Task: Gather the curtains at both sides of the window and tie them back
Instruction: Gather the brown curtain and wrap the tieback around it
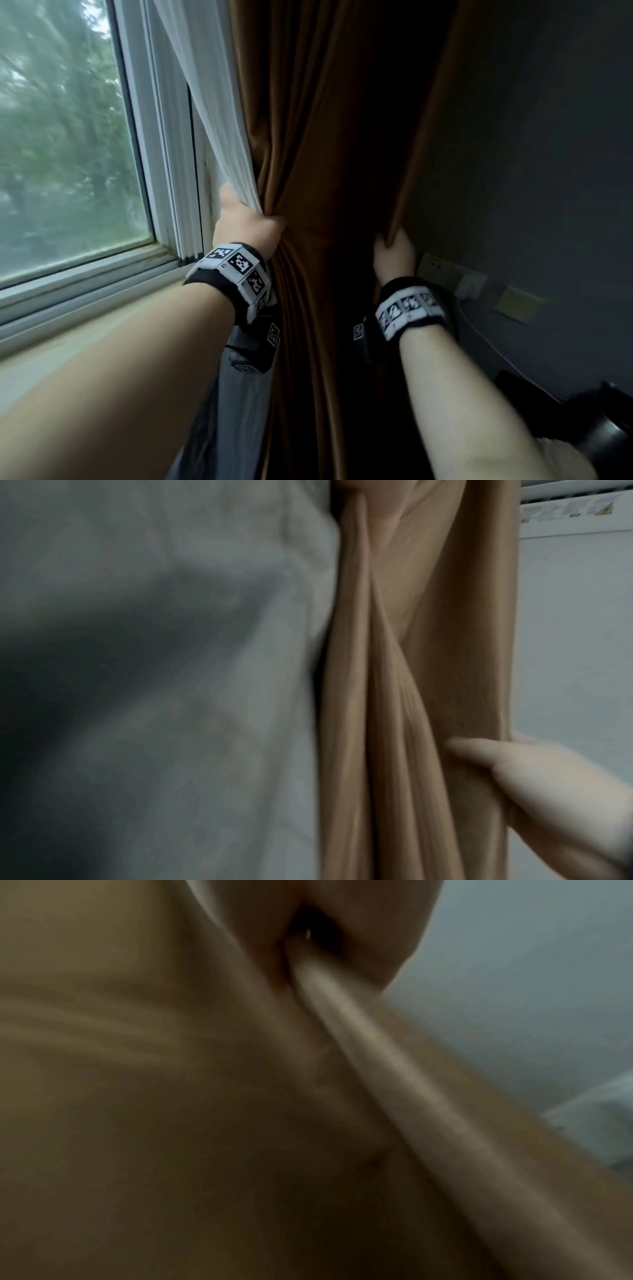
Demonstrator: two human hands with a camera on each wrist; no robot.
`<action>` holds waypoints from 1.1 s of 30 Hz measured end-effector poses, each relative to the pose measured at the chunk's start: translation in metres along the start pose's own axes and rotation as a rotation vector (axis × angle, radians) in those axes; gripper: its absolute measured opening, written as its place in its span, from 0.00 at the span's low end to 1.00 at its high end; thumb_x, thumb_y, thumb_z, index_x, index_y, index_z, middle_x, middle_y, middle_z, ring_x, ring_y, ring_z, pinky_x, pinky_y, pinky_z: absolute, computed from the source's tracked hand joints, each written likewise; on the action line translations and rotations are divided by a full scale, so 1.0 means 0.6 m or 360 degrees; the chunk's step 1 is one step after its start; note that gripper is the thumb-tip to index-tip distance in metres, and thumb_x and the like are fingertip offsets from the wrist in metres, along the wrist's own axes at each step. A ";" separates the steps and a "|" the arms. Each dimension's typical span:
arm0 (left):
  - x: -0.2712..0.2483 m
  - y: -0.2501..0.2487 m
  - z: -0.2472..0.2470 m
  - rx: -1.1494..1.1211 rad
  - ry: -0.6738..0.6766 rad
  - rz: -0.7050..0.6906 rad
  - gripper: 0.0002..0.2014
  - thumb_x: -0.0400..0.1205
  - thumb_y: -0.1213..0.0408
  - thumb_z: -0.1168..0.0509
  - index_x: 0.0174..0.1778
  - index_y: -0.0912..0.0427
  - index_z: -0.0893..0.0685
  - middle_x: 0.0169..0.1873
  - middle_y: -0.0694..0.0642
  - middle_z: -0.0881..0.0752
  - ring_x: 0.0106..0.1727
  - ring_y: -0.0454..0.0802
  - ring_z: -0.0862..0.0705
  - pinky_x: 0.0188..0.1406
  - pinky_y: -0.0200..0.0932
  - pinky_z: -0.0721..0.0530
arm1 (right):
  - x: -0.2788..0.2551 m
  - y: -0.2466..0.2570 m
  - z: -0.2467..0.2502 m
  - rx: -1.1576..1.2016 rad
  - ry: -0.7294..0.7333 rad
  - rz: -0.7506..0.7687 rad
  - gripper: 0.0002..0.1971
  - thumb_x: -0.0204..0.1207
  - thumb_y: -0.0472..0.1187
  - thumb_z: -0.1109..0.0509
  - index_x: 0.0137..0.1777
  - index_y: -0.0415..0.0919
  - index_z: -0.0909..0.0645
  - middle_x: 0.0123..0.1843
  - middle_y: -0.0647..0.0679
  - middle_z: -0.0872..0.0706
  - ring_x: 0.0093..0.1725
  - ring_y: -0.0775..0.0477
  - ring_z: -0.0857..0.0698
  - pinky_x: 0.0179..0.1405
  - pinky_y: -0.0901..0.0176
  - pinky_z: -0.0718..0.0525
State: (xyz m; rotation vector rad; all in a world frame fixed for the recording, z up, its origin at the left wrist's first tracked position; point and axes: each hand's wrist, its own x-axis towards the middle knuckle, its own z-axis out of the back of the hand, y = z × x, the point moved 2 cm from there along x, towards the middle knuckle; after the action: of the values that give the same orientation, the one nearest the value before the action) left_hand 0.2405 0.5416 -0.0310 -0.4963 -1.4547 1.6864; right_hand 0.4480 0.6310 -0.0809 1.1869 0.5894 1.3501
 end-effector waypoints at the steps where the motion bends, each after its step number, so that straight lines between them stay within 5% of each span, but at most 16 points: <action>1: -0.002 0.000 0.000 0.0006 -0.0001 -0.0008 0.32 0.72 0.62 0.32 0.70 0.53 0.39 0.34 0.45 0.27 0.32 0.46 0.25 0.38 0.43 0.28 | -0.022 0.006 -0.016 -0.0029 0.0102 0.0019 0.17 0.79 0.36 0.40 0.67 0.40 0.24 0.62 0.39 0.17 0.62 0.38 0.18 0.61 0.54 0.23; 6: -0.007 0.003 0.008 0.0007 0.0017 -0.0049 0.33 0.71 0.62 0.31 0.69 0.52 0.39 0.34 0.45 0.26 0.35 0.50 0.21 0.42 0.43 0.27 | -0.114 0.076 -0.081 -0.0150 0.0577 0.0329 0.15 0.72 0.29 0.39 0.58 0.36 0.20 0.55 0.36 0.15 0.57 0.36 0.17 0.60 0.52 0.22; 12: -0.009 0.000 0.024 -0.0147 0.0149 -0.0047 0.34 0.74 0.63 0.30 0.73 0.57 0.41 0.46 0.50 0.24 0.42 0.51 0.21 0.46 0.40 0.27 | -0.159 0.105 -0.098 -0.0320 0.0906 0.0468 0.18 0.72 0.28 0.39 0.61 0.38 0.22 0.59 0.36 0.15 0.61 0.35 0.18 0.64 0.50 0.21; 14: -0.015 -0.004 0.025 -0.0284 0.0220 -0.0039 0.33 0.73 0.56 0.26 0.67 0.55 0.39 0.44 0.46 0.24 0.41 0.44 0.21 0.45 0.39 0.25 | -0.171 0.104 -0.100 -0.0293 0.0979 0.0494 0.21 0.71 0.28 0.38 0.64 0.39 0.22 0.62 0.37 0.15 0.63 0.37 0.18 0.66 0.49 0.22; 17: -0.016 -0.003 0.023 -0.0416 0.0384 -0.0026 0.50 0.60 0.46 0.22 0.72 0.51 0.43 0.47 0.41 0.26 0.51 0.45 0.20 0.55 0.45 0.19 | -0.174 0.102 -0.098 -0.0330 0.1007 0.0549 0.23 0.70 0.28 0.38 0.65 0.42 0.23 0.63 0.40 0.16 0.64 0.39 0.19 0.68 0.48 0.22; 21: -0.010 -0.007 0.027 -0.0118 0.0420 -0.0029 0.49 0.64 0.55 0.20 0.74 0.54 0.46 0.45 0.44 0.26 0.45 0.45 0.22 0.50 0.45 0.21 | -0.173 0.106 -0.102 -0.0297 0.1071 0.0578 0.24 0.70 0.28 0.36 0.68 0.41 0.24 0.65 0.39 0.17 0.66 0.39 0.20 0.68 0.46 0.23; 23: -0.008 -0.007 0.032 0.0100 0.0298 -0.0065 0.39 0.71 0.59 0.27 0.72 0.61 0.42 0.43 0.50 0.25 0.37 0.47 0.23 0.45 0.43 0.25 | -0.171 0.101 -0.102 -0.0173 0.1209 0.0582 0.27 0.72 0.26 0.36 0.72 0.37 0.28 0.69 0.38 0.20 0.70 0.42 0.23 0.73 0.50 0.27; 26: -0.005 -0.006 0.036 0.0127 0.0168 -0.0104 0.34 0.73 0.63 0.31 0.73 0.60 0.39 0.47 0.52 0.26 0.44 0.51 0.25 0.47 0.41 0.29 | -0.142 0.090 -0.078 -0.0106 0.1393 0.0560 0.25 0.76 0.27 0.34 0.73 0.35 0.29 0.67 0.46 0.20 0.66 0.56 0.25 0.68 0.68 0.31; 28: 0.000 -0.005 0.034 0.0082 0.0151 -0.0099 0.35 0.74 0.65 0.32 0.75 0.59 0.40 0.49 0.51 0.27 0.48 0.50 0.27 0.49 0.39 0.31 | -0.089 0.076 -0.052 0.0065 0.1120 0.0372 0.16 0.80 0.36 0.36 0.67 0.37 0.22 0.55 0.52 0.15 0.54 0.54 0.18 0.57 0.65 0.23; 30: 0.002 -0.002 0.033 0.0059 0.0129 -0.0111 0.35 0.74 0.66 0.32 0.76 0.58 0.39 0.50 0.51 0.27 0.48 0.49 0.27 0.49 0.39 0.31 | -0.014 0.042 -0.025 0.0174 0.0562 0.0114 0.18 0.78 0.47 0.34 0.66 0.42 0.21 0.60 0.46 0.16 0.58 0.46 0.18 0.62 0.53 0.21; 33: 0.005 0.001 0.029 0.0018 0.0109 -0.0132 0.36 0.73 0.67 0.32 0.76 0.57 0.38 0.51 0.49 0.26 0.48 0.48 0.26 0.49 0.39 0.30 | 0.061 0.006 -0.001 0.0203 0.0254 -0.0369 0.46 0.65 0.62 0.26 0.80 0.50 0.43 0.79 0.41 0.35 0.75 0.37 0.31 0.75 0.37 0.32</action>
State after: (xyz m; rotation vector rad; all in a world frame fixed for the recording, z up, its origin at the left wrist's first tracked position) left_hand 0.2257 0.5335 -0.0268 -0.4769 -1.3969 1.5967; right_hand 0.4535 0.6648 -0.0672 1.0809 0.9109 1.2295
